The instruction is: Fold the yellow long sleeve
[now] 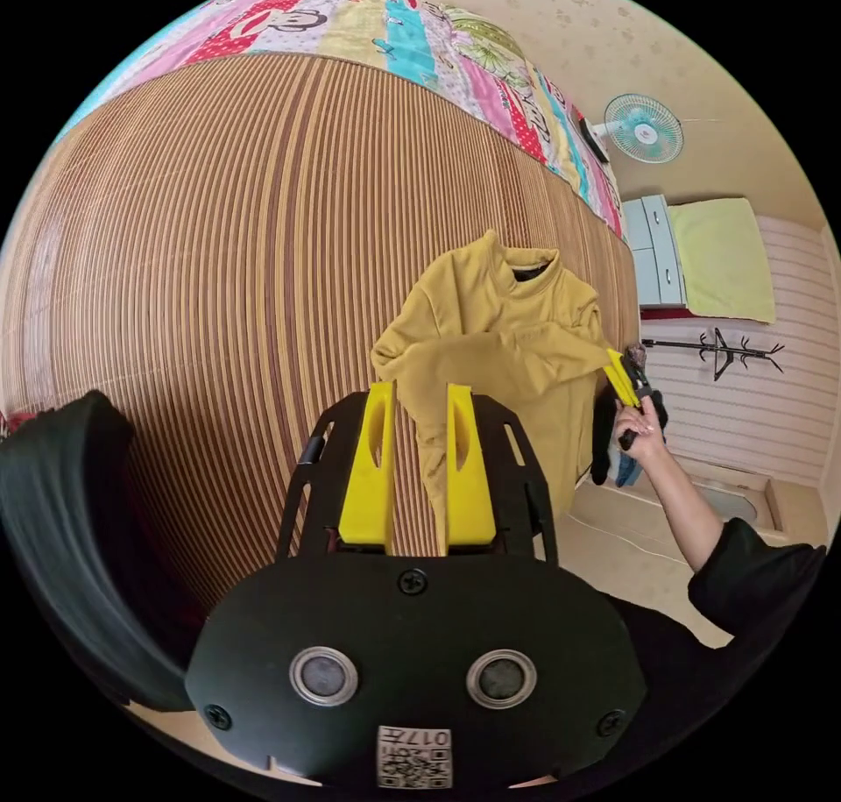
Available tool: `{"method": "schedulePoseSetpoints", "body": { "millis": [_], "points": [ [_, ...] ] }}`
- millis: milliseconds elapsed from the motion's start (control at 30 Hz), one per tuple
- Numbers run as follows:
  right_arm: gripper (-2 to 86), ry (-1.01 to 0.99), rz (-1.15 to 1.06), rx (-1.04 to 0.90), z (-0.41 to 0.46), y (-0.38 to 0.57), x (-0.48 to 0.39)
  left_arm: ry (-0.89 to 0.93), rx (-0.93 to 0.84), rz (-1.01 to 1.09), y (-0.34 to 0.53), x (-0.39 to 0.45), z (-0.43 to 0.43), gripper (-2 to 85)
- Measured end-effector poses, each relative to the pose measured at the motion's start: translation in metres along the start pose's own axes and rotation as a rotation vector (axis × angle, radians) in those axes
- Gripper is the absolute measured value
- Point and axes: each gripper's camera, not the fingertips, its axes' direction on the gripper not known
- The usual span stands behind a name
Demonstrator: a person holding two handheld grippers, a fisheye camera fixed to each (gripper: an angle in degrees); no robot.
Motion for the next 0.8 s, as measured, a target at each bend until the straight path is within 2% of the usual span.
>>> {"method": "schedulePoseSetpoints", "body": {
  "millis": [133, 200, 367, 433, 500, 600, 667, 800],
  "points": [
    [4.8, 0.303, -0.089, -0.03, -0.003, -0.015, -0.027, -0.067, -0.095, 0.053, -0.031, -0.002, 0.025, 8.8],
    [6.3, 0.424, -0.041, -0.019, -0.004, -0.013, -0.021, -0.1, -0.105, 0.088, -0.036, -0.001, 0.026, 8.7],
    [6.7, 0.377, -0.054, -0.113, 0.022, 0.04, -0.02, -0.122, -0.132, 0.133, -0.045, -0.012, 0.032, 7.3],
    [6.5, 0.367, -0.083, -0.2, 0.048, 0.073, -0.026, -0.089, -0.155, 0.141, -0.051, -0.018, 0.036, 4.2],
    [6.3, 0.308, -0.145, -0.367, 0.094, 0.12, -0.041, -0.055, -0.17, 0.143, -0.059, -0.024, 0.035, 1.4],
    [6.5, 0.291, -0.264, -0.526, 0.152, 0.169, -0.071, 0.026, -0.124, 0.136, -0.07, -0.038, 0.013, -0.3],
    [6.7, 0.282, -0.329, -0.564, 0.181, 0.188, -0.09, 0.089, -0.094, 0.117, -0.081, -0.053, -0.003, -0.7],
    [7.2, 0.271, -0.335, -0.592, 0.237, 0.205, -0.117, 0.08, -0.094, 0.137, -0.099, -0.065, -0.016, -0.8]
  ]
}}
